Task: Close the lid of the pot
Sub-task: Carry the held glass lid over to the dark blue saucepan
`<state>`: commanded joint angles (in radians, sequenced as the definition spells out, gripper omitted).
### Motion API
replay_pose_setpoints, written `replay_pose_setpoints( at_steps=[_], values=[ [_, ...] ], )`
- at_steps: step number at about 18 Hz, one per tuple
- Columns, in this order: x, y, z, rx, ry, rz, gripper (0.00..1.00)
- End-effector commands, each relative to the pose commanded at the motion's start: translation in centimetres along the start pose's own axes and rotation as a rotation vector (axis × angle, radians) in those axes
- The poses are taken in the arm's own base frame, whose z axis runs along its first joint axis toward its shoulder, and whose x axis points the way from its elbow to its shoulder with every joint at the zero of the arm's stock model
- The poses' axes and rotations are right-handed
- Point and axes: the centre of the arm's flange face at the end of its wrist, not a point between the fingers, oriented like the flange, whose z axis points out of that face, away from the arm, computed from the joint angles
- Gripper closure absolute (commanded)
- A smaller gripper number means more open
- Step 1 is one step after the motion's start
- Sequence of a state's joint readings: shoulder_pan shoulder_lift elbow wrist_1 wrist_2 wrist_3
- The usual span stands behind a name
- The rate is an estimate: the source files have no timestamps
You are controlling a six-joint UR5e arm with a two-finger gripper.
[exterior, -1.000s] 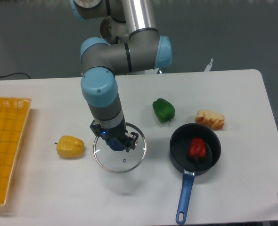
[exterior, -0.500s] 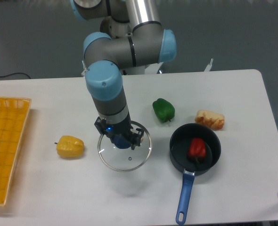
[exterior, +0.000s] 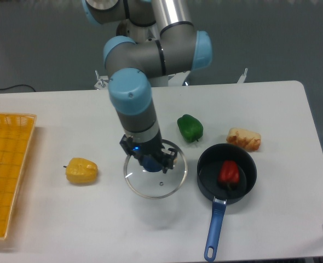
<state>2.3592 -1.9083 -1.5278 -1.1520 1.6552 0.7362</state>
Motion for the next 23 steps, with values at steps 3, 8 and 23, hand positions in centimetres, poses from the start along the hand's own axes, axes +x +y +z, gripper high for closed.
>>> replay_pose_setpoints(
  at_steps=[3, 8, 23],
  values=[
    [-1.6, 0.5, -0.1, 0.009, -0.010, -0.010, 0.40],
    [-4.5, 1.8, -0.2, 0.022, -0.032, 0.002, 0.40],
    [-11.7, 7.1, 3.8, 0.041, 0.041, -0.123, 0.39]
  ],
)
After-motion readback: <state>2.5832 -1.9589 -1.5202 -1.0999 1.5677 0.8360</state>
